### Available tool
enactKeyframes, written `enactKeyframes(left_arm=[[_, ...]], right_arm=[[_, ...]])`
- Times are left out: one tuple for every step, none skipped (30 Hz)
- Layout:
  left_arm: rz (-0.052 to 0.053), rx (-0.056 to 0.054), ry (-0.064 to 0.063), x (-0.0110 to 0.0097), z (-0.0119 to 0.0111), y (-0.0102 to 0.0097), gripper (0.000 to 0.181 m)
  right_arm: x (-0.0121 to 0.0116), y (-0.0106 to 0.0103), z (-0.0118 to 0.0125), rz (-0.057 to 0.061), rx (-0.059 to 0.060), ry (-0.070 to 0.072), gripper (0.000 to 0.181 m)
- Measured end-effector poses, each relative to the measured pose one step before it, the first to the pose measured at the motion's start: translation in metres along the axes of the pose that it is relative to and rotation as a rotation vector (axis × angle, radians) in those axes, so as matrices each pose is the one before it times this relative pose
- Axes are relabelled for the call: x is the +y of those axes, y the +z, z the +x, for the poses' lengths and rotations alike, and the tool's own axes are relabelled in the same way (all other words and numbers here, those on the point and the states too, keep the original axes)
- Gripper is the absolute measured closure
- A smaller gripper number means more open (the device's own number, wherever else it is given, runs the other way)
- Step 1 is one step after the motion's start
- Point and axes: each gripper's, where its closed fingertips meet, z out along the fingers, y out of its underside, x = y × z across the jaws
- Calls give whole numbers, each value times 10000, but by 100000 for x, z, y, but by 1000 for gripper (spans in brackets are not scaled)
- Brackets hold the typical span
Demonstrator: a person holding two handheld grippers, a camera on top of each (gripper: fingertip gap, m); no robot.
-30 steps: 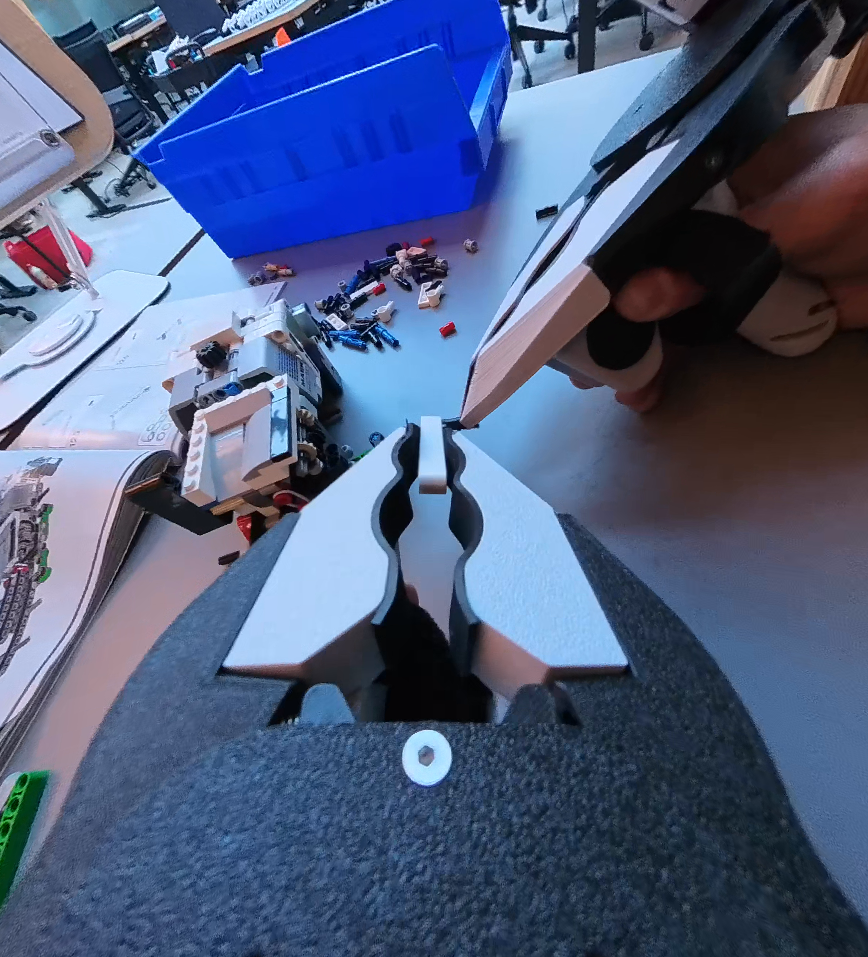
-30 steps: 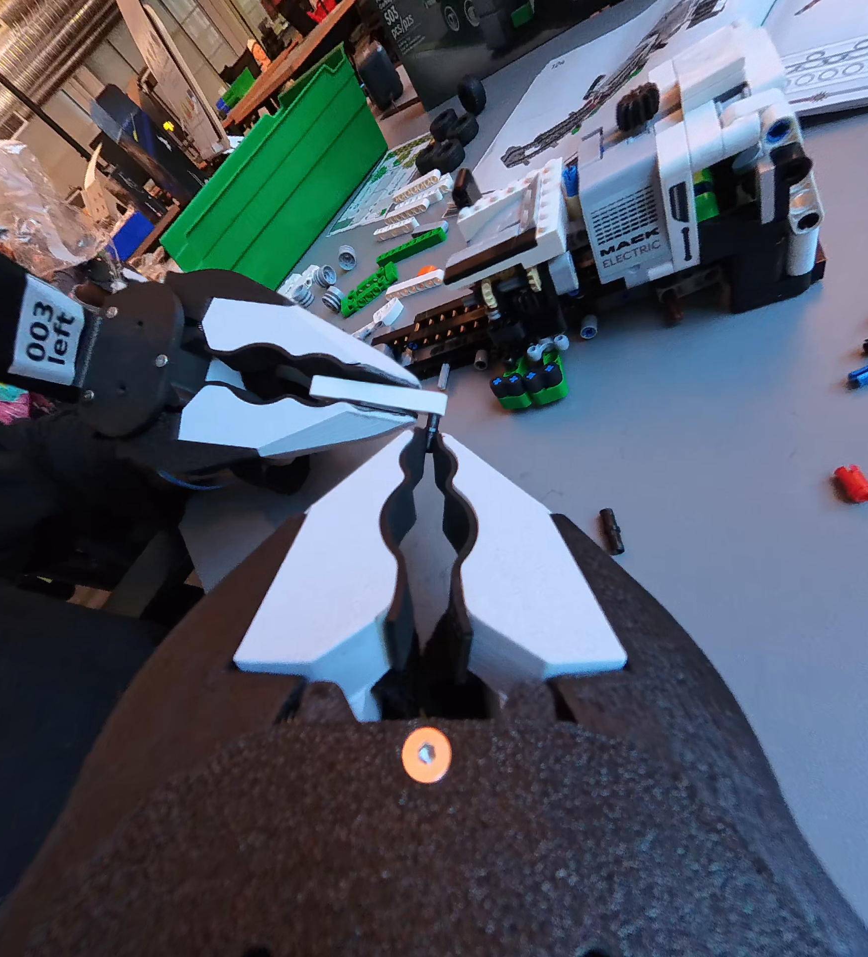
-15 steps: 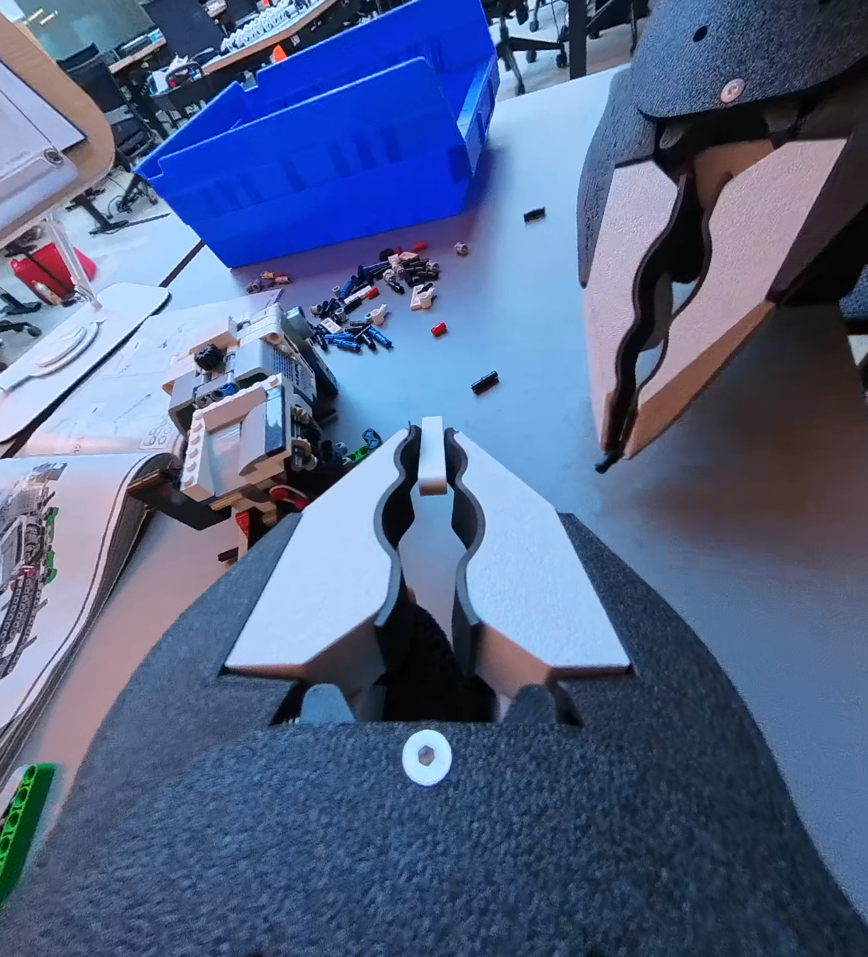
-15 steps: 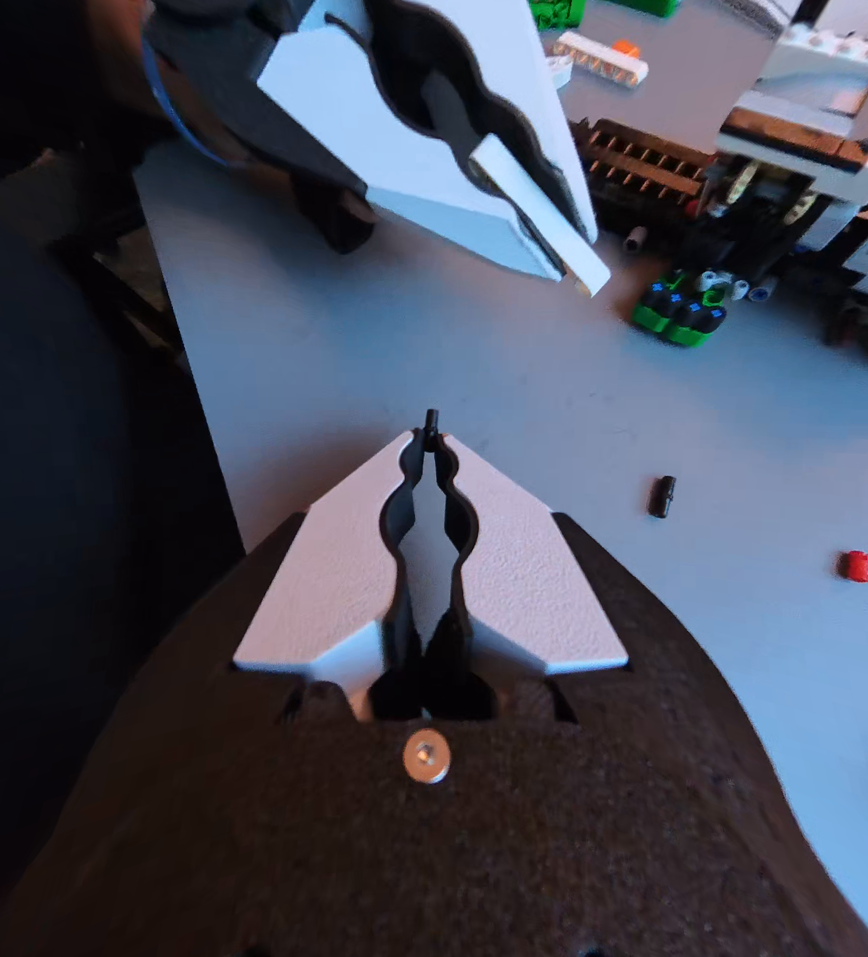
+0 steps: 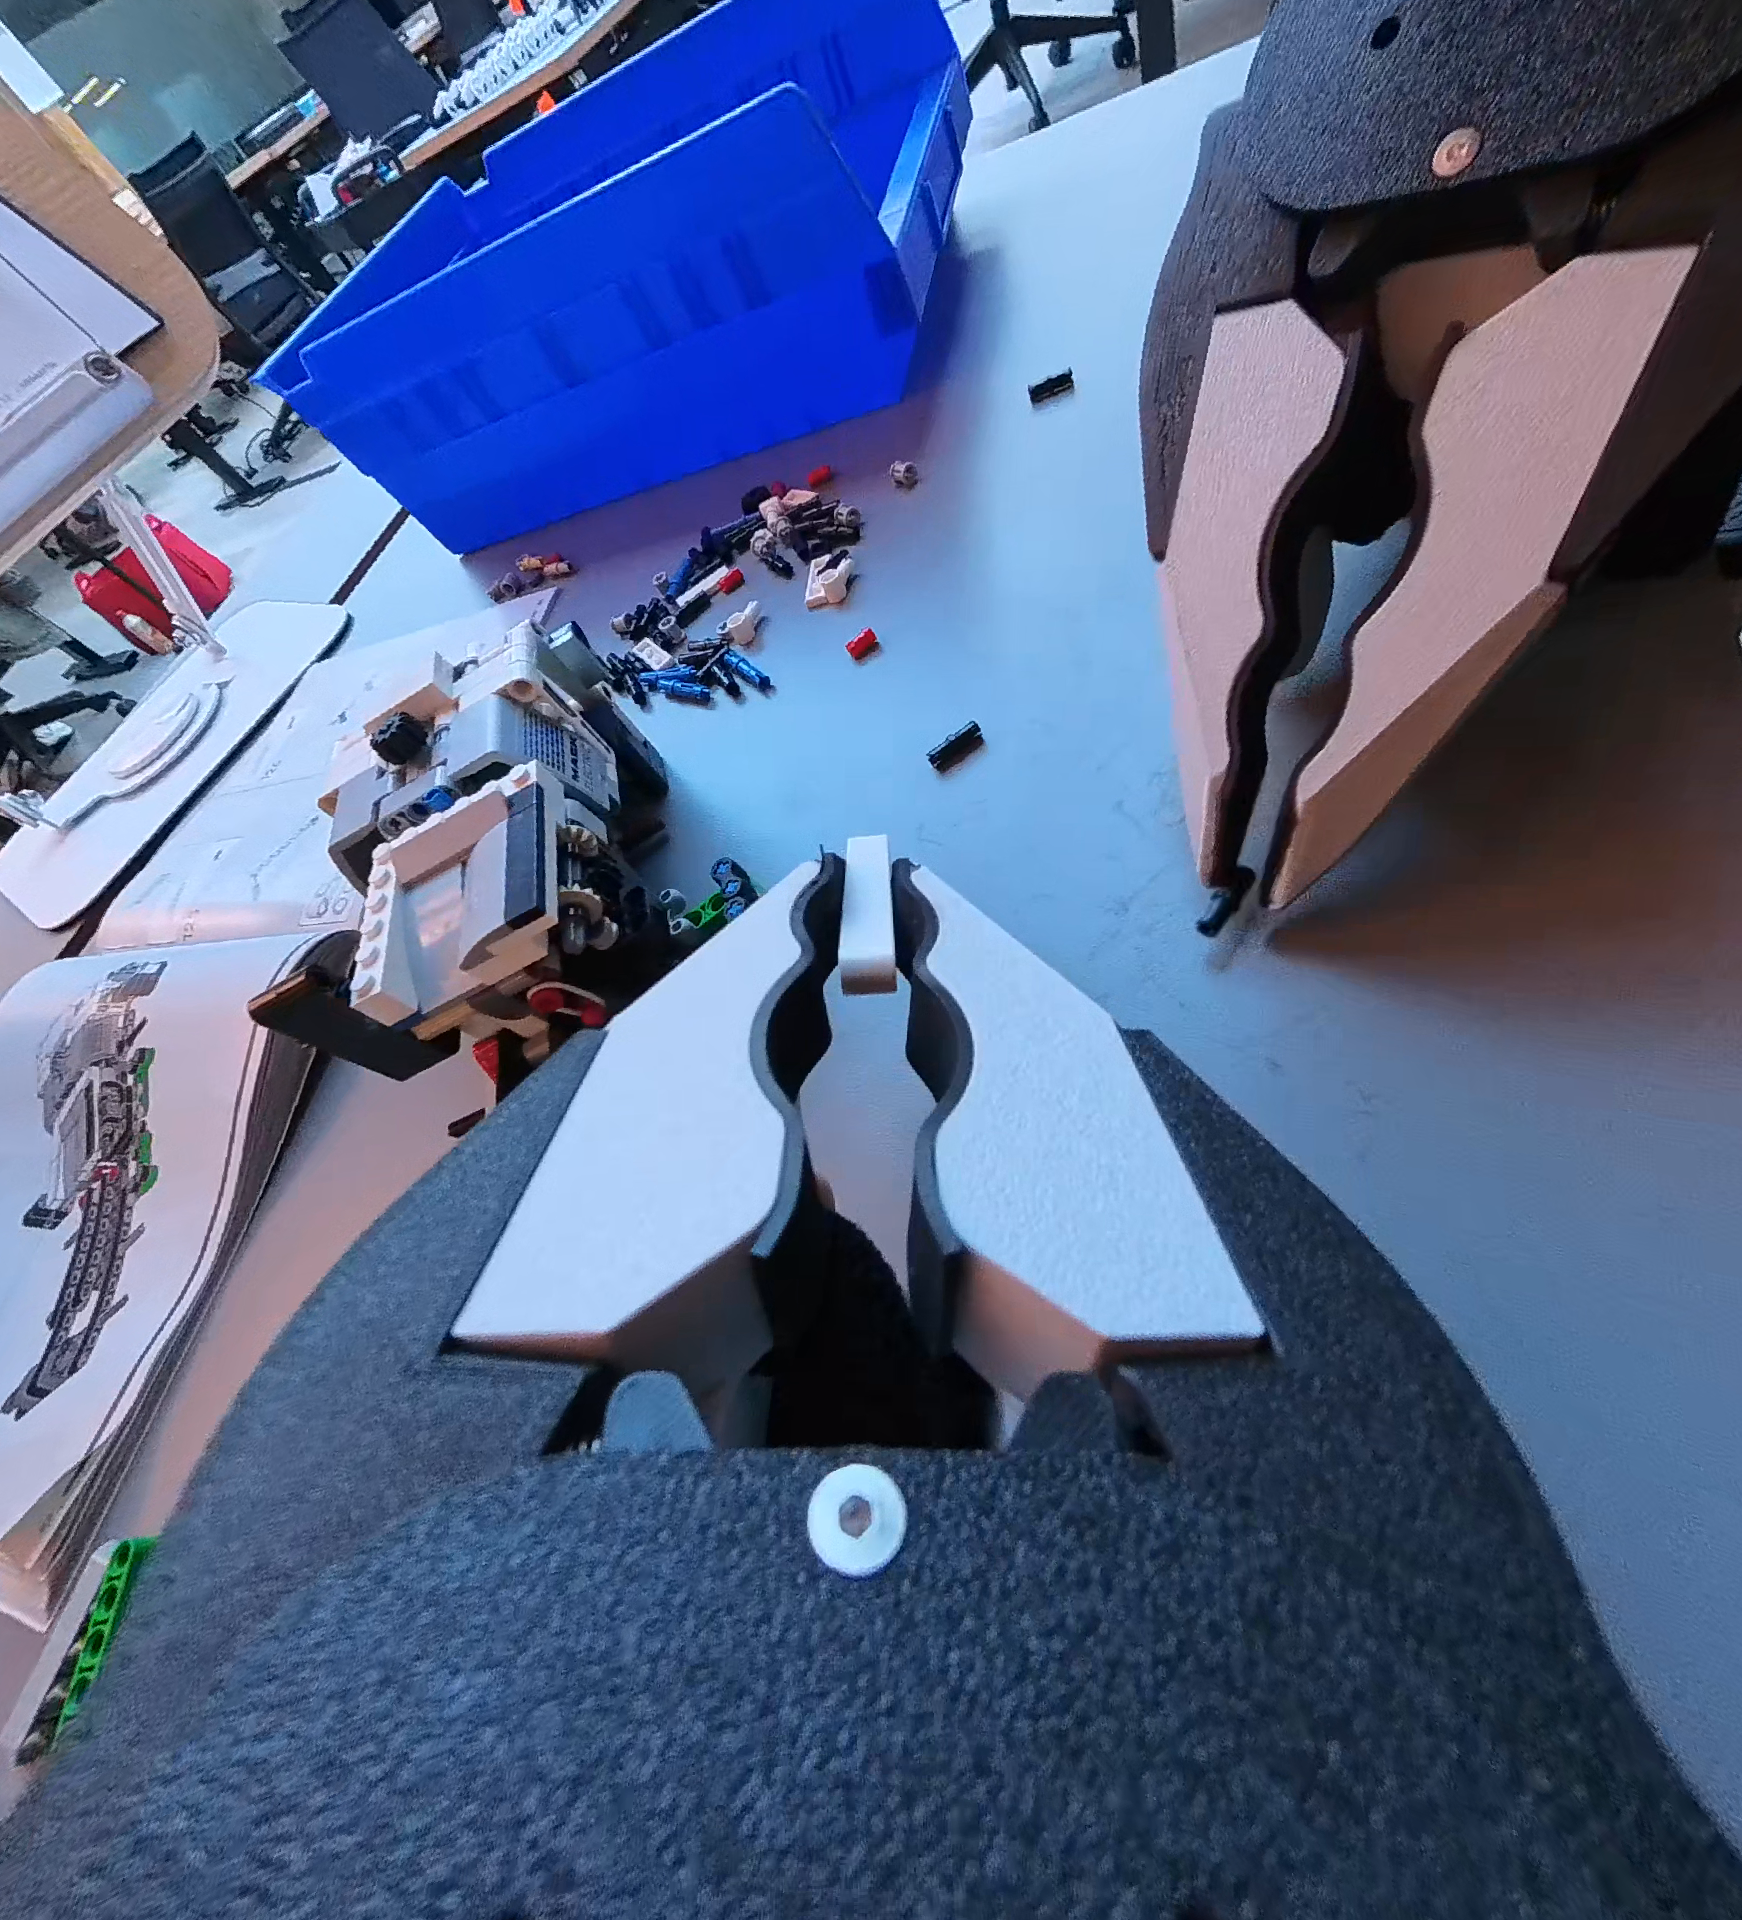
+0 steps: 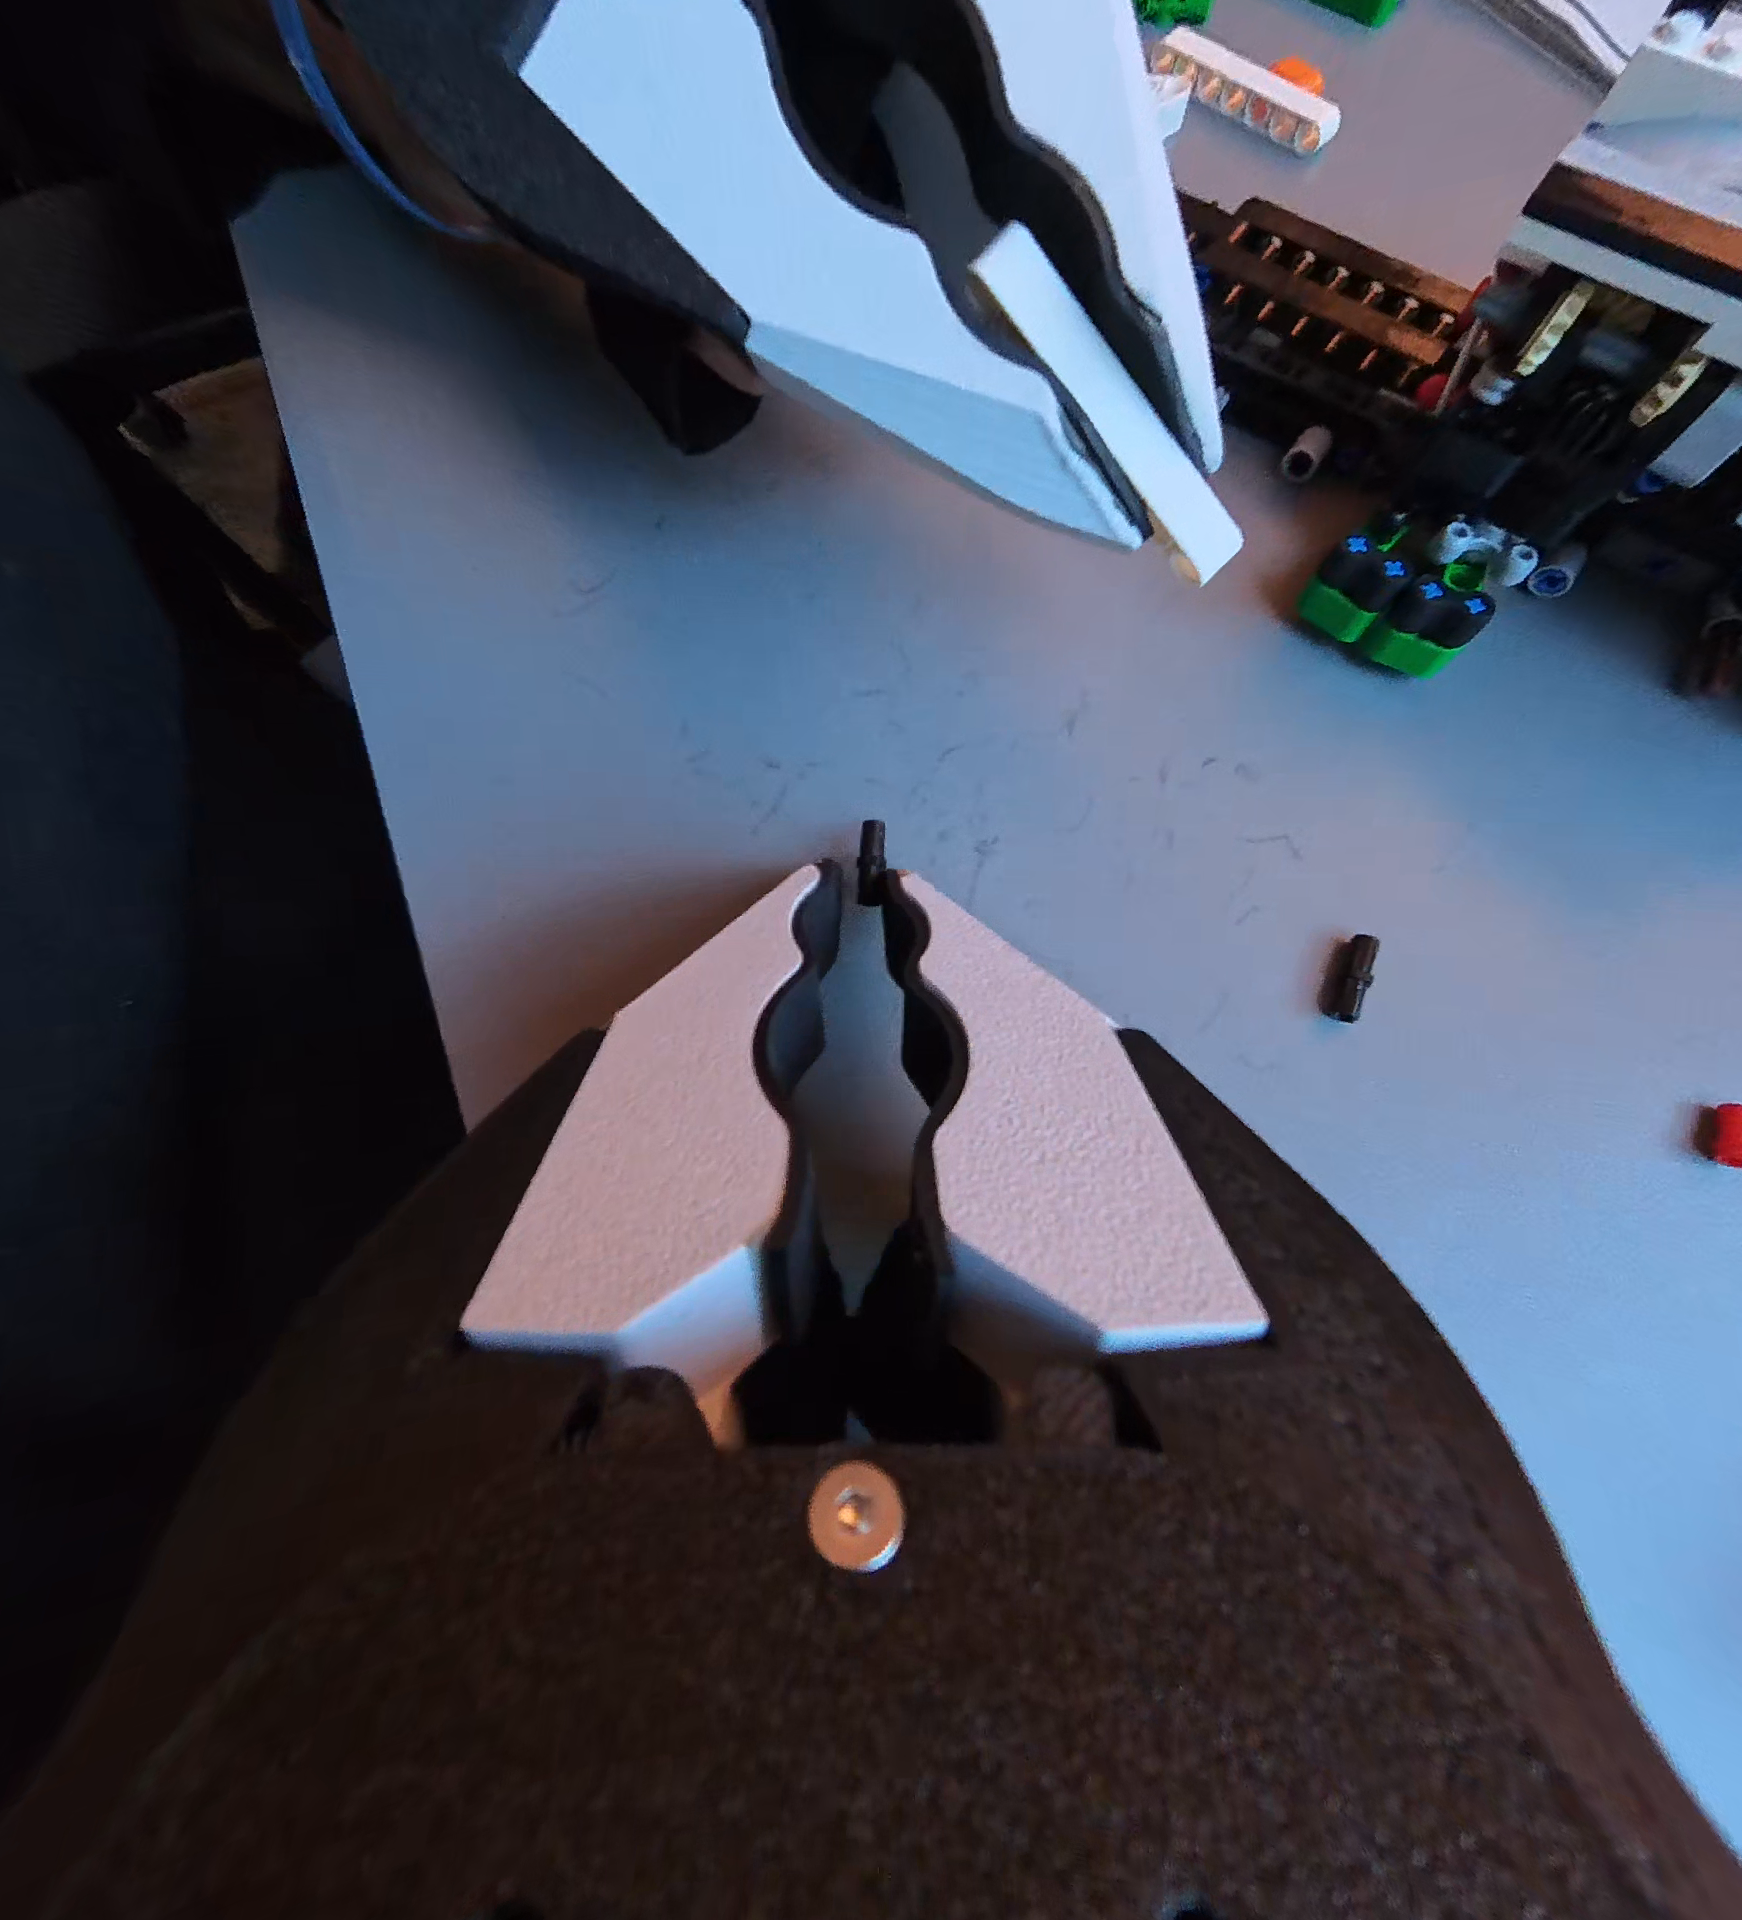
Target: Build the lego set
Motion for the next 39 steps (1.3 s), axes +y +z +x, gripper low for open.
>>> enactKeyframes(left_arm=[[-4, -10, 25, -1, 18, 15, 175], [-9, -1, 18, 7, 15, 4, 175], [-14, 4, 12, 26, 6, 18, 175], [-3, -7, 0, -4, -4, 9, 174], [2, -7, -1, 2, -17, -1, 174], [-10, 4, 4, 16, 11, 8, 174], [-22, 3, 8, 30, 13, 24, 174], [-13, -7, 17, 18, 7, 14, 175], [-10, -7, 30, 15, 23, 15, 175], [-14, 0, 32, 20, 31, 12, 174], [-3, -10, 23, -8, 7, 10, 174], [5, -9, 13, -3, 6, -6, 175], [-2, -2, 4, 3, -6, -1, 175], [-3, 1, -8, 6, -5, 5, 174], [3, 1, -9, 6, -10, -2, 174], [-1, 2, -2, -1, 0, 8, 174], [-13, 8, 8, 17, 11, 15, 174], [-4, 0, 22, 2, 26, 13, 174], [6, -8, 32, -4, 19, -7, 175], [5, -7, 36, -8, 27, -5, 175], [6, -8, 29, -5, 20, -7, 174], [1, -4, 15, -7, 17, 2, 174], [0, 6, 8, 6, 19, -3, 174], [-2, 8, 5, 3, 8, -1, 174], [-3, 10, 7, 7, 22, 4, 174], [2, 4, 19, 1, 29, 6, 174], [3, 2, 31, -1, 33, -9, 174], [-11, 9, 42, 15, 61, 13, 174], [-11, 0, 49, 14, 44, 14, 174], [12, -18, 49, -16, 29, -10, 175], [43, -38, 46, -51, 1, -55, 175], [72, -60, 27, -97, -47, -71, 175], [81, -71, 1, -96, -102, -85, 175], [90, -98, 20, -92, -175, -94, 175], [102, -138, 46, -74, -255, -80, 175], [131, -145, 49, -91, -301, -110, 174], [191, -142, 18, -188, -317, -140, 175], [208, -104, -33, -226, -279, -165, 175], [157, -78, -86, -183, -223, -144, 175]], right_arm=[[-73, -84, 37, 67, 60, -28, 173], [-25, -48, 109, 34, 112, -20, 171], [56, -6, 3, -27, 45, -28, 169], [47, -19, -88, -16, 30, -57, 167], [19, -22, -32, 3, 82, -93, 167], [20, 4, 17, -14, 98, -96, 168], [119, 86, 20, -93, 47, -52, 169], [195, 152, 10, -161, -11, 2, 169], [39, 95, 48, -55, 21, 3, 169], [-73, -9, -5, 35, 3, -25, 168], [41, -24, -92, -11, -46, -31, 168], [105, -73, -60, -20, 0, -53, 166], [39, -153, 76, 48, 95, -84, 163], [16, -153, 239, 58, 172, -78, 163], [96, -93, 223, -5, 114, -91, 163], [55, -1, 94, -16, 8, -84, 163], [-71, 34, -46, 23, -89, -64, 163], [-155, 74, 7, 51, -53, -61, 163], [-207, 100, -66, 64, -66, -101, 163], [-95, 139, 36, -5, 17, -106, 163], [18, 206, 137, -88, 93, -91, 164], [99, 182, 109, -111, 58, -62, 168], [13, 42, 100, -22, 44, 4, 172], [13, 12, 199, -10, 100, 76, 173], [17, 19, -16, -10, -50, 49, 174], [-8, 7, -48, 5, -46, -3, 175], [0, 11, -29, -2, -3, -24, 176], [2, 6, 2, 0, 22, -24, 176], [4, -3, 18, -5, 57, -60, 176], [13, 5, 19, -7, 54, -49, 176], [13, 2, 30, -9, 2, 30, 176], [13, 0, 92, -22, 11, 92, 177], [8, -12, 87, -14, -57, 163, 177], [-202, -87, 226, 113, -43, 371, 177], [-844, -275, 206, 514, -153, 614, 177], [-1311, -374, 204, 753, -206, 775, 178], [-1109, -282, 280, 530, -130, 880, 178], [-844, -94, 288, 400, -101, 834, 178], [-893, 20, 291, 561, -51, 803, 178]])
